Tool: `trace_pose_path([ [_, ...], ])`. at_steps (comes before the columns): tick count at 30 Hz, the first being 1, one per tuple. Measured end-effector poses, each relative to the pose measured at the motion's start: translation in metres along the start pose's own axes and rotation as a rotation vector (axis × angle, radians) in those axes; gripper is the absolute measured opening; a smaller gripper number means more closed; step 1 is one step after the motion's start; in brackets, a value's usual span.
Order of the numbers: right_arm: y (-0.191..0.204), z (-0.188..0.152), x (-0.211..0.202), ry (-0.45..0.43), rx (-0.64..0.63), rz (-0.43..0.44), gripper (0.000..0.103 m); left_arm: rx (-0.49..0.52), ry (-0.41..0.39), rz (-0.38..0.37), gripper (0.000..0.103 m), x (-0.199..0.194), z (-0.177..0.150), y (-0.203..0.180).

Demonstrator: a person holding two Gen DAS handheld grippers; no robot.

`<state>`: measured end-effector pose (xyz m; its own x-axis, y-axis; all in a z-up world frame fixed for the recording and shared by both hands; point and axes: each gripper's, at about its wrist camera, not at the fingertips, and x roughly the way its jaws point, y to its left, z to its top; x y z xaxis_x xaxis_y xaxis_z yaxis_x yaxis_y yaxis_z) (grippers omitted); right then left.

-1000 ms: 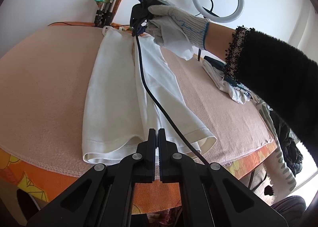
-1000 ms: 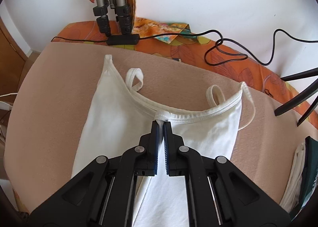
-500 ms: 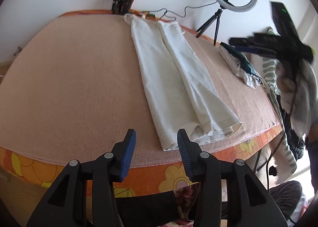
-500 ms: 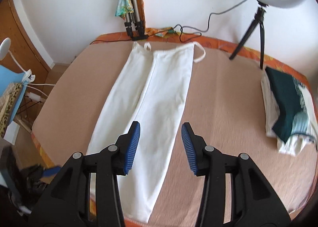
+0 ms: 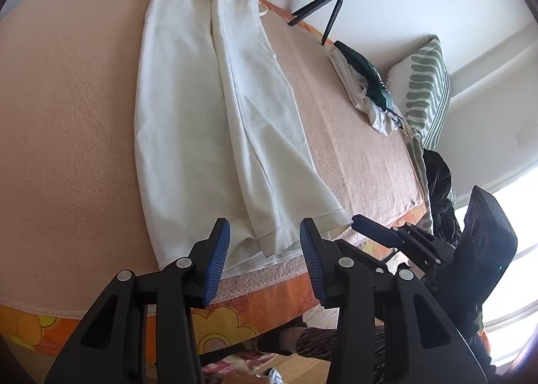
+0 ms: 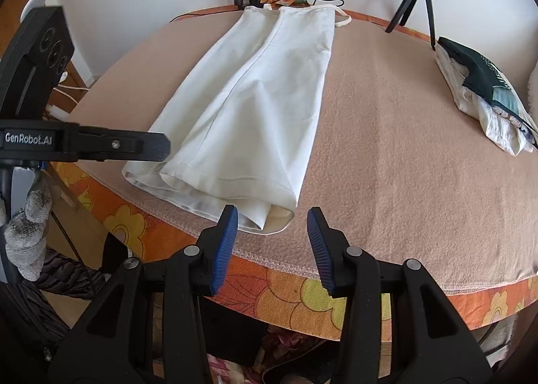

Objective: Fold small clothes

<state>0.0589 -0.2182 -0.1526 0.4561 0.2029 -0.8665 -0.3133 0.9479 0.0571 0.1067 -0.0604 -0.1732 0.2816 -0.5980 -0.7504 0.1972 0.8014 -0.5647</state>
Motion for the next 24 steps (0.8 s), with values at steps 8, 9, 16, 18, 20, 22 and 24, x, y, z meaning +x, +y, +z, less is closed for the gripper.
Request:
trace_pose_path([
  [8,0.008,-0.009,0.015,0.0,-0.038,-0.077,0.043,-0.061,0.012,-0.012,0.002,0.021,0.002,0.01],
  [9,0.008,-0.008,0.016,-0.001,-0.043,-0.089,0.038,-0.041,-0.005,0.0,0.002,0.019,0.002,0.007],
  [16,0.022,-0.004,0.005,-0.062,-0.105,-0.215,0.003,0.027,-0.072,-0.012,0.002,0.004,0.003,-0.008],
  [18,0.024,-0.006,0.002,-0.06,-0.117,-0.253,0.003,0.125,-0.054,0.052,0.002,0.013,-0.003,-0.017],
  [20,0.023,-0.01,0.008,-0.026,-0.114,-0.251,0.003,0.129,-0.023,0.067,0.003,0.018,-0.006,-0.016],
  [22,0.021,-0.013,0.007,0.004,-0.123,-0.209,0.003,0.11,0.013,0.082,0.008,0.011,-0.007,-0.012],
  [24,0.017,-0.018,-0.004,0.0,-0.118,-0.165,0.005,0.103,-0.041,0.098,0.01,-0.012,-0.01,-0.005],
])
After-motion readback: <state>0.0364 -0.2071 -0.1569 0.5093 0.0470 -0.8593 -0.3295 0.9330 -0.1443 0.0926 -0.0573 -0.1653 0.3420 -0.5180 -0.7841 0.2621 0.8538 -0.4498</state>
